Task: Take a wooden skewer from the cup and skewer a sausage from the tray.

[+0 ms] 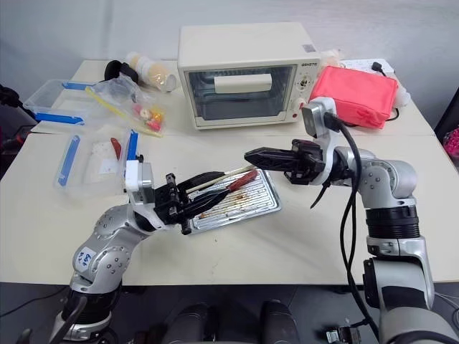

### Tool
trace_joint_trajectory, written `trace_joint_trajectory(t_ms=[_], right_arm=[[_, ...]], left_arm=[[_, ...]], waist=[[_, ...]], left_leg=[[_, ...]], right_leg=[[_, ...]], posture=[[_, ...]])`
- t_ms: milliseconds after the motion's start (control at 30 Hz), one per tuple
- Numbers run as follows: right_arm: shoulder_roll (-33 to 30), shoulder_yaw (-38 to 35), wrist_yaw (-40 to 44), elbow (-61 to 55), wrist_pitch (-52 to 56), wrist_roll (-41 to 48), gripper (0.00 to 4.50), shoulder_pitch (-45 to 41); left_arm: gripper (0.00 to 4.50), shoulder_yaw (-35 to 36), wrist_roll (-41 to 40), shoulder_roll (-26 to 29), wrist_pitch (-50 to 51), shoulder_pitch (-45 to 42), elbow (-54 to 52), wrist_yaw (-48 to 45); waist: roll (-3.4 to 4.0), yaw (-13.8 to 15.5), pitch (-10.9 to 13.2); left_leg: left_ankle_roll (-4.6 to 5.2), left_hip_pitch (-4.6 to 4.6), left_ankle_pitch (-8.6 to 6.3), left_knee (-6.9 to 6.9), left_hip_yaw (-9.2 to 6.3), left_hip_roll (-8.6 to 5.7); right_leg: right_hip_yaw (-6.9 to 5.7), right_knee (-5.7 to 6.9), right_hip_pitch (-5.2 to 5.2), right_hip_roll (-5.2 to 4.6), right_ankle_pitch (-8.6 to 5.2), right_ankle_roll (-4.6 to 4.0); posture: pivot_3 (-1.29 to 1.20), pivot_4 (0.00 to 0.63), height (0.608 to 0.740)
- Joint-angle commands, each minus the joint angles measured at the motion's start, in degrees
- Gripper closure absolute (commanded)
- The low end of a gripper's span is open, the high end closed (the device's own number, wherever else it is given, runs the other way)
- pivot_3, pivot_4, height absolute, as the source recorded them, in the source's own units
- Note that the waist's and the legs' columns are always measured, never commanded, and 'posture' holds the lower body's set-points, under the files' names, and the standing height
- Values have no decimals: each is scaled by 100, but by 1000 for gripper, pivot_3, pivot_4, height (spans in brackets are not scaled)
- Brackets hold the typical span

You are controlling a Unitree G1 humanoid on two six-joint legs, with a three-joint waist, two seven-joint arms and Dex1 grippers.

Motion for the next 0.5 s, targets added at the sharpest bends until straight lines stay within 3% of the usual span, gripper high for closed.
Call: trace_joint_trajectory(t_ms=[33, 100, 267, 500], right_arm=[[-103, -64, 123, -120, -82, -49, 4500, -79], [-96, -61, 153, -138, -71, -75, 4500, -59], [-71, -81, 191, -137, -71, -134, 4500, -53], [-38, -101, -127, -73, -1, -278, 4500, -49]], left_arm=[[2682, -30, -3, 7, -114, -29, -185, -66], [3055, -21, -3, -4, -128, -25, -181, -59], [4476, -15, -23, -19, -133, -12, -189, -56], [4476, 69, -63, -60, -118, -44, -191, 66]], waist=[[0, 0, 0], [0, 0, 0], [0, 0, 0], [0, 0, 0]], left_leg=[[0, 0, 0, 0, 0, 0], [0, 0, 0, 0, 0, 0], [0, 0, 0, 0, 0, 0], [0, 0, 0, 0, 0, 0]], right_leg=[[0, 0, 0, 0, 0, 0], [0, 0, 0, 0, 0, 0], [1, 0, 0, 0, 0, 0], [1, 0, 0, -1, 0, 0]], posture=[[0, 150, 740], [0, 150, 740], [0, 150, 740], [0, 150, 740]])
